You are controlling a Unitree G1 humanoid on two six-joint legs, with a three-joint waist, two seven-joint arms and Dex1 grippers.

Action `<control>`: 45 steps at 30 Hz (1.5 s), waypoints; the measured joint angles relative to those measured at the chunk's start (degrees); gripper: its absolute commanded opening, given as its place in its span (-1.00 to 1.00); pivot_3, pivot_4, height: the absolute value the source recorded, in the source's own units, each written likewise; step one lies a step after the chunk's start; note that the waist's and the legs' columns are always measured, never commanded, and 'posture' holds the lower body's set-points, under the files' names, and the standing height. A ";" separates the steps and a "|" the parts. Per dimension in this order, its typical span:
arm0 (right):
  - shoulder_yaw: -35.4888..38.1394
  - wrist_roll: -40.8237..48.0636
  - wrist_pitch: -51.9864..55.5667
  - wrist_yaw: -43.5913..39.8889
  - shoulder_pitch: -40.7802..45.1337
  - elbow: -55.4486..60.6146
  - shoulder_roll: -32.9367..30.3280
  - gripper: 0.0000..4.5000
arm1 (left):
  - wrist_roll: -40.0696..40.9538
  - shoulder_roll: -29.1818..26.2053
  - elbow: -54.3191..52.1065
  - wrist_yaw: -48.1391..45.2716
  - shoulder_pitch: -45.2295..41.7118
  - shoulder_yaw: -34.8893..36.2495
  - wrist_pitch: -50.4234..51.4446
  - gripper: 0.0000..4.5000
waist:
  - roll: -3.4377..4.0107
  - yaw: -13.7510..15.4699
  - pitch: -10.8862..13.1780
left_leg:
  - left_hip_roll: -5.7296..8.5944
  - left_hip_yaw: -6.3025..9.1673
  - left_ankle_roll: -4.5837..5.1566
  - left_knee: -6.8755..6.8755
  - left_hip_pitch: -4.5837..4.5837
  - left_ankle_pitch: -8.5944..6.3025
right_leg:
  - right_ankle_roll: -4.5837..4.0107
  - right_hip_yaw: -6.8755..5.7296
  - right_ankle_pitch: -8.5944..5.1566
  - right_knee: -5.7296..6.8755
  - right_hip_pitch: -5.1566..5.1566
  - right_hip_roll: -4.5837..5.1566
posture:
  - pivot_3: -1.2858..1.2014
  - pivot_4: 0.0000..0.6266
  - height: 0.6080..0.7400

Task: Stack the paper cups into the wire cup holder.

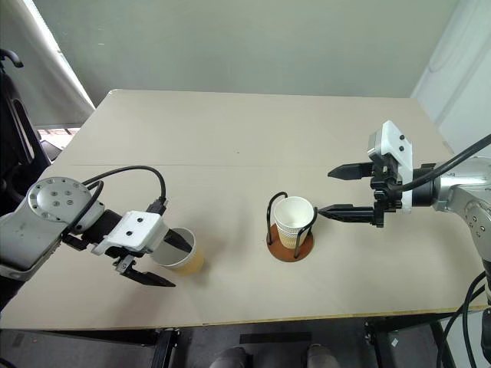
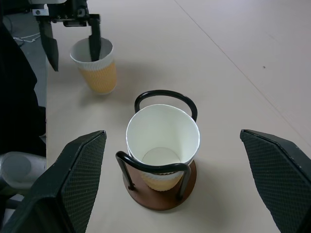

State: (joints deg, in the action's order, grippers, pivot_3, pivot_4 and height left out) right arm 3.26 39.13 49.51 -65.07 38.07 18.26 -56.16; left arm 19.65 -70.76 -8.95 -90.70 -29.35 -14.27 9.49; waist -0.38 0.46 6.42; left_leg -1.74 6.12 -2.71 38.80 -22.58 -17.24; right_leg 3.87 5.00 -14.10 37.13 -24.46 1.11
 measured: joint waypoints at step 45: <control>2.18 0.00 -2.23 -2.91 -6.14 -3.10 -4.24 1.00 | 13.48 17.09 16.41 -0.13 -32.03 -0.64 13.11 -0.99 | 0.00 0.28 -0.01 | 0.01 -0.01 0.02 0.19 0.03 -0.02 | 0.15 -0.03 0.08 -0.12 0.19 0.02 | 0.03 -0.52 1.00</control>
State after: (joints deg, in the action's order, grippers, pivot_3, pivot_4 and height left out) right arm 5.43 39.13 47.28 -67.98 31.93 15.16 -60.39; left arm 33.14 -53.67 7.46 -90.84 -61.38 -14.91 22.60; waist -0.38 0.74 6.42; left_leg -1.73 6.11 -2.70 38.98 -22.55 -17.26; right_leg 4.01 4.97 -14.01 37.01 -24.27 1.14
